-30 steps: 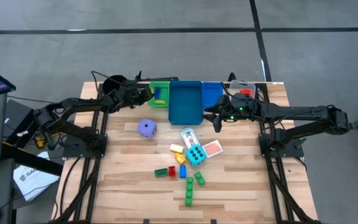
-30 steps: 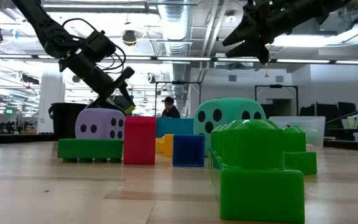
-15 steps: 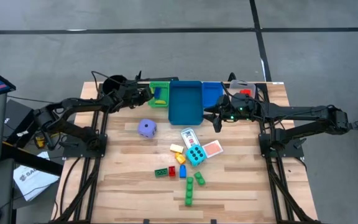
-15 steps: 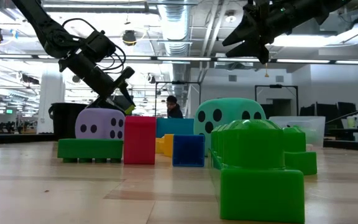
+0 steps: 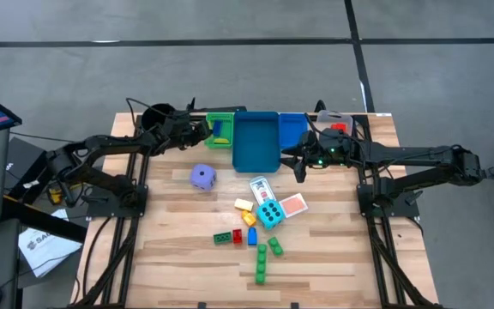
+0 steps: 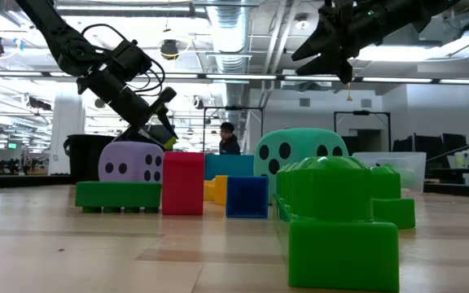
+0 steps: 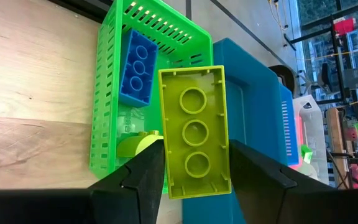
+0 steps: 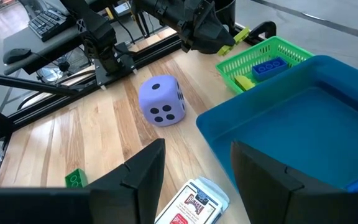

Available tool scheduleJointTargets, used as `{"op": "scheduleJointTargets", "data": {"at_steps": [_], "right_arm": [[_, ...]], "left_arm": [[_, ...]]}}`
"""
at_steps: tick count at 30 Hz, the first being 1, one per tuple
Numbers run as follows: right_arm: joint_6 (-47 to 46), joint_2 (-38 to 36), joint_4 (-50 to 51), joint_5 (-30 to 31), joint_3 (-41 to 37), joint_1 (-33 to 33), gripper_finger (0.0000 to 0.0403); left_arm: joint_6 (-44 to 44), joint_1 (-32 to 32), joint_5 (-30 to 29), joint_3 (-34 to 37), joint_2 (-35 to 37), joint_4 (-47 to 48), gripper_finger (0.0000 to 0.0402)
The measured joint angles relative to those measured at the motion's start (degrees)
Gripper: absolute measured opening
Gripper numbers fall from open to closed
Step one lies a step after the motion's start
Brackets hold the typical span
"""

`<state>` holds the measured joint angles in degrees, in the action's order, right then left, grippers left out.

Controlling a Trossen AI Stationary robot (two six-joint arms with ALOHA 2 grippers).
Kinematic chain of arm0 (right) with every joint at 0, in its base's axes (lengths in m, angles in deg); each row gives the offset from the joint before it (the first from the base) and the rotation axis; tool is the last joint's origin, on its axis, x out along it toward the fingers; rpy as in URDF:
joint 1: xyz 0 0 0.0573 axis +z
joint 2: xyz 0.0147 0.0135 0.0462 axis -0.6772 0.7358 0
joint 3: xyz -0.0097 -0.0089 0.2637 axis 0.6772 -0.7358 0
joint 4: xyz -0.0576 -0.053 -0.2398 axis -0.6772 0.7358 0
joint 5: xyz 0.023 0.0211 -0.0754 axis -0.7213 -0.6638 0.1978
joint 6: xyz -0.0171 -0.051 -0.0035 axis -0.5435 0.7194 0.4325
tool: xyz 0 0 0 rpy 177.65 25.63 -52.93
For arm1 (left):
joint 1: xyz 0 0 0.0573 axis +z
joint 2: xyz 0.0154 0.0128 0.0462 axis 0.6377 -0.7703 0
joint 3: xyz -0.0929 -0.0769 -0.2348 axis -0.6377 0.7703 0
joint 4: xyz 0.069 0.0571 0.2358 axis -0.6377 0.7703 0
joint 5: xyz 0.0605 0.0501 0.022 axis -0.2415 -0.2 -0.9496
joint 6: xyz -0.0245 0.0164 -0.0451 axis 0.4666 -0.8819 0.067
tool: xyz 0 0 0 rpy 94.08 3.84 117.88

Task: Pick & Place Toys
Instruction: Put the small light green game piece into the green bin, then put the small yellow game piece into the green bin

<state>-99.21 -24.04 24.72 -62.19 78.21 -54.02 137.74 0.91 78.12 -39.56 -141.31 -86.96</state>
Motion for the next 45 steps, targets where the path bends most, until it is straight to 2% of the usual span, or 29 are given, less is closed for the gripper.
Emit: {"op": "scheduleJointTargets", "data": {"at_steps": [8,15,31,37,41,45], "right_arm": [[0.0,-0.01,-0.02,0.0,0.0,0.01,0.0179],[0.0,-0.01,-0.02,0.0,0.0,0.01,0.0179],[-0.02,-0.01,-0.02,0.1,0.0,0.0,0.0179],[-0.02,-0.01,-0.02,0.33,0.0,0.0,0.0179],[-0.02,-0.01,-0.03,0.34,0.0,0.0,0.0179],[-0.67,-0.01,-0.03,0.64,0.0,0.01,0.0179]], "left_arm": [[0.0,0.0,0.13,0.0,0.0,0.02,0.0165],[-1.44,-0.2,2.86,0.0,0.02,0.93,0.0166],[-1.49,-0.2,3.25,0.0,0.02,0.83,0.0166],[-3.37,-1.0,12.65,0.02,0.02,-1.33,0.0166],[-6.59,-3.84,20.27,0.02,0.02,-5.47,0.0166],[-7.62,-8.15,23.78,0.02,0.02,-10.99,0.0166]]}}
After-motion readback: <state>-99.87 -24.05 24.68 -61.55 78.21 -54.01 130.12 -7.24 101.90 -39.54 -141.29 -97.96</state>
